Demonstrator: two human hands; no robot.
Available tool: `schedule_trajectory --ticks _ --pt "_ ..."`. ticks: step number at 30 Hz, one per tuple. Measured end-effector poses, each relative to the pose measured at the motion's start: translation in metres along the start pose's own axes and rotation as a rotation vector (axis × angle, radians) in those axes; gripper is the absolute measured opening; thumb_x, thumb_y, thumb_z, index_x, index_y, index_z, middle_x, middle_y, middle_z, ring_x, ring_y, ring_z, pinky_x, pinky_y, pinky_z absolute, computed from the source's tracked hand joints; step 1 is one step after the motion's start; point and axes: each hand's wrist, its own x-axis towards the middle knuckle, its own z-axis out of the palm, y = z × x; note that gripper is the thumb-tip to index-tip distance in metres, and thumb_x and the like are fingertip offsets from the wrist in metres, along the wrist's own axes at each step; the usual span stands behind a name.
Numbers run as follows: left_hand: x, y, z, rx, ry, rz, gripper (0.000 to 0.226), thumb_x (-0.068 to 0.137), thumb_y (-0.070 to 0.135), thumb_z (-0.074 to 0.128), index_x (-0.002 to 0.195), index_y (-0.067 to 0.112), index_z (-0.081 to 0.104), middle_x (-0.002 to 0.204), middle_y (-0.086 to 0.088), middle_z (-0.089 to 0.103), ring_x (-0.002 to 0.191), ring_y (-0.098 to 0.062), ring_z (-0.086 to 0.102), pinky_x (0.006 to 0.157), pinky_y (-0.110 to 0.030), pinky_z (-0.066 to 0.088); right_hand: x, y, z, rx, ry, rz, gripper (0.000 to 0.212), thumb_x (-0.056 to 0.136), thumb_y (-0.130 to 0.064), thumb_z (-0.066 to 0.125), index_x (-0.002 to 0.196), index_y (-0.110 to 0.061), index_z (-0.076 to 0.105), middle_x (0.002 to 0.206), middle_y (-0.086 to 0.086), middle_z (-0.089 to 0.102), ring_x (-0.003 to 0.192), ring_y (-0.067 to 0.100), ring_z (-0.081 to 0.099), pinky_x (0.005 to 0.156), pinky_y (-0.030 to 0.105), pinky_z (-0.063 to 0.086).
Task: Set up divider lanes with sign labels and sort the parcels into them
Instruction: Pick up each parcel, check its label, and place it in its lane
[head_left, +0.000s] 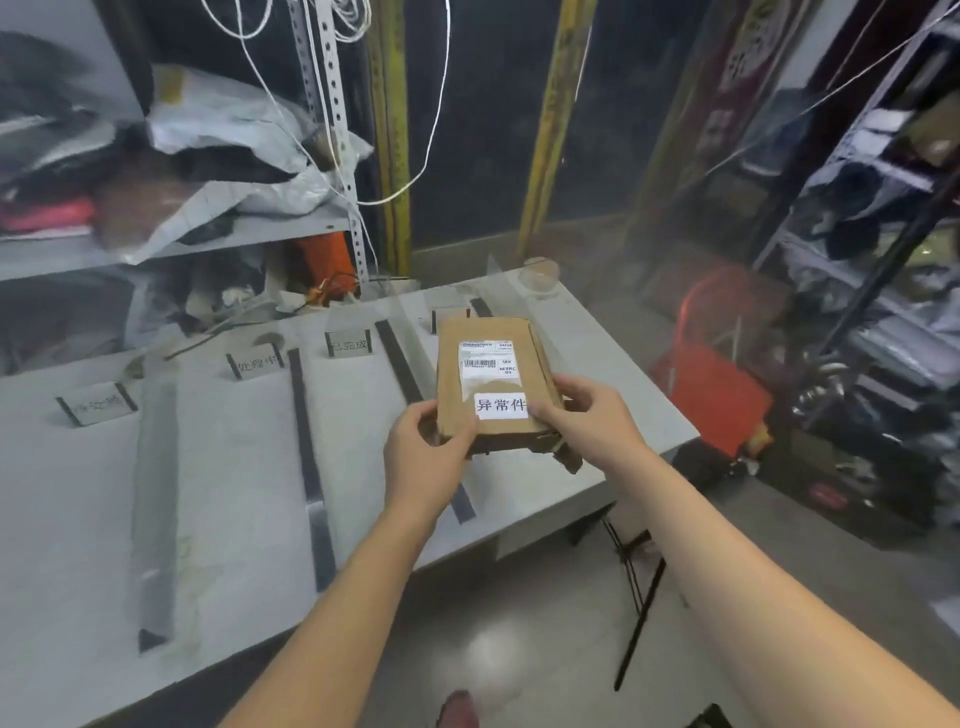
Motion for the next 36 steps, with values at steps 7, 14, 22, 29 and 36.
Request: schedule_trajectory --ticks 7,14,22,29,36 --pt "0.065 0.007 0.064 -0.015 0.069 -0.100 0.042 0.083 0.034 0.078 0.121 0.025 0.063 0.113 0.007 0.068 0.105 -0.010 0.064 0.091 -0.035 0.057 0.100 -0.001 -0.033 -0.040 -0.067 0.079 0.045 0.086 -0.027 0.074 0.128 -0.013 0.063 0.109 0.001 0.070 0.079 0.019 0.071 0.043 0.017 0.045" --pt "0.125 0.002 0.115 0.025 0.202 -0.221 0.017 0.082 0.034 0.077 0.091 0.033 0.062 0.097 0.010 0.069 0.092 -0.009 0.066 0.083 -0.033 0.058 0.197 0.007 -0.041 -0.057 -0.241 0.116 0.016 0.091 -0.019 0.069 0.106 -0.021 0.064 0.089 -0.001 0.071 0.057 0.014 0.066 0.039 0.022 0.045" --pt "0.176 -0.021 0.165 0.024 0.436 -0.506 0.021 0.074 0.037 0.063 0.091 0.025 0.063 0.087 0.001 0.070 0.081 -0.022 0.066 0.081 -0.046 0.057 0.269 0.037 -0.014 -0.139 -0.315 0.194 0.021 0.084 -0.024 0.069 0.105 -0.020 0.068 0.096 0.002 0.070 0.082 0.022 0.066 0.062 0.028 0.053" --pt "0.186 -0.031 0.181 -0.183 0.593 -0.521 0.002 0.093 0.014 0.062 0.094 0.013 0.063 0.089 -0.004 0.069 0.077 -0.017 0.062 0.068 -0.027 0.050 0.291 0.049 0.019 -0.408 -0.301 0.110 0.031 0.085 -0.016 0.060 0.115 -0.008 0.065 0.112 0.009 0.068 0.103 0.033 0.065 0.079 0.033 0.055" --pt "0.191 -0.058 0.180 -0.150 0.634 -0.534 0.030 0.084 -0.004 0.062 0.107 0.015 0.060 0.092 0.004 0.066 0.076 -0.007 0.060 0.057 -0.017 0.044 0.280 0.071 0.037 -0.297 -0.256 0.155 0.034 0.084 -0.015 0.062 0.117 -0.016 0.063 0.112 0.003 0.069 0.102 0.028 0.067 0.081 0.035 0.055"
